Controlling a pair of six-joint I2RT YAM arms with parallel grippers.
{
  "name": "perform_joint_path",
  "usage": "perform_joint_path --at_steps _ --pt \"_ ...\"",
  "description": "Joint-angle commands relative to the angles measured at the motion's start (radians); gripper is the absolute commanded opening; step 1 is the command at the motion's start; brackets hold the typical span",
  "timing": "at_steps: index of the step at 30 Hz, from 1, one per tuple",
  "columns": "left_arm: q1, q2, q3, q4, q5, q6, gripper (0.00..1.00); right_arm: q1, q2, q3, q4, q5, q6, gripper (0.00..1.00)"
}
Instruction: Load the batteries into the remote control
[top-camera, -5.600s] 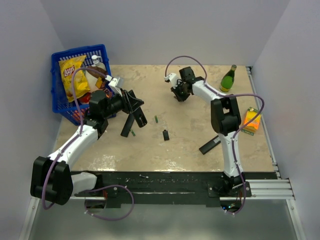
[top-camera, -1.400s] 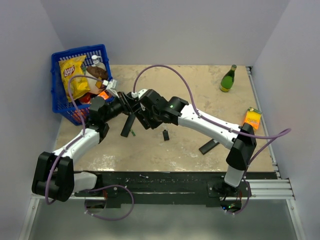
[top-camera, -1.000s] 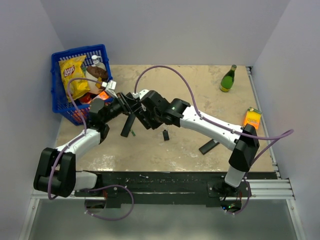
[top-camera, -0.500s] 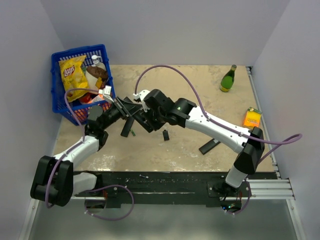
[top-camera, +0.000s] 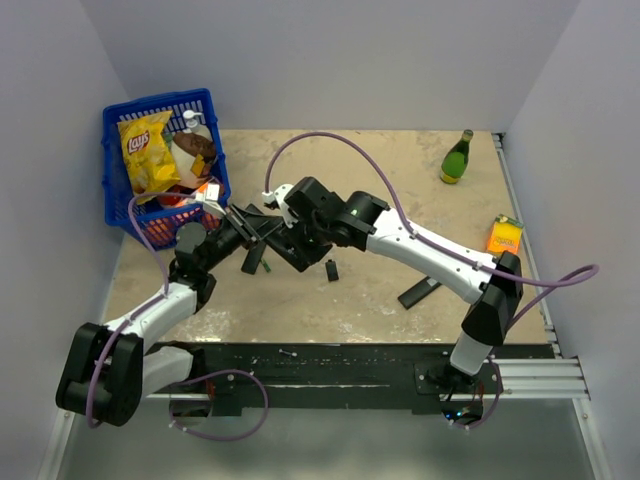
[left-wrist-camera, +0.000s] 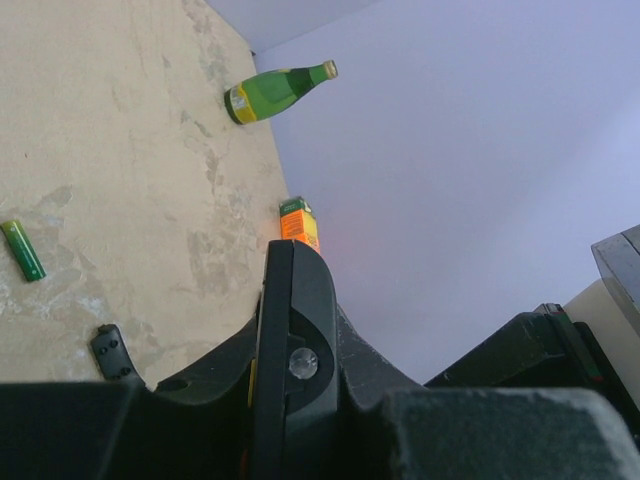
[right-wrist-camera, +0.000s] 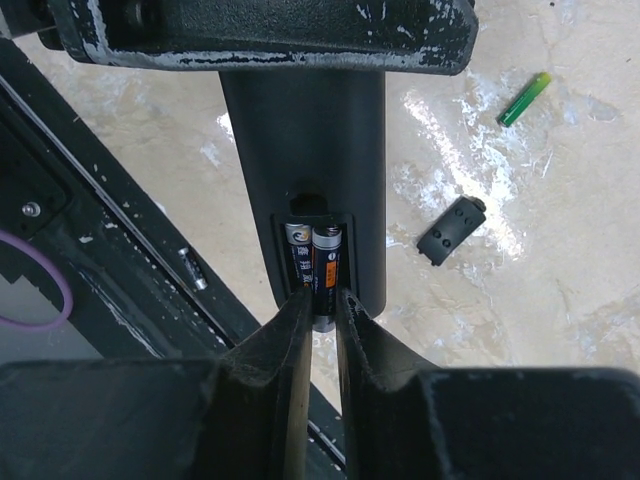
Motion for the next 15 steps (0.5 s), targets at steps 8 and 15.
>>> perform_joint_path --at_steps 8,15 --pt "-0.020 -0.041 -0.059 0.159 0.012 -0.115 0.00 -0.005 0.031 0.099 -0.014 0.027 -0.016 0.36" --pt "-0.020 -0.041 -0.091 0.197 0.002 -0.139 0.00 -0.007 0.027 0.111 -0.008 0.044 -0.007 0.42"
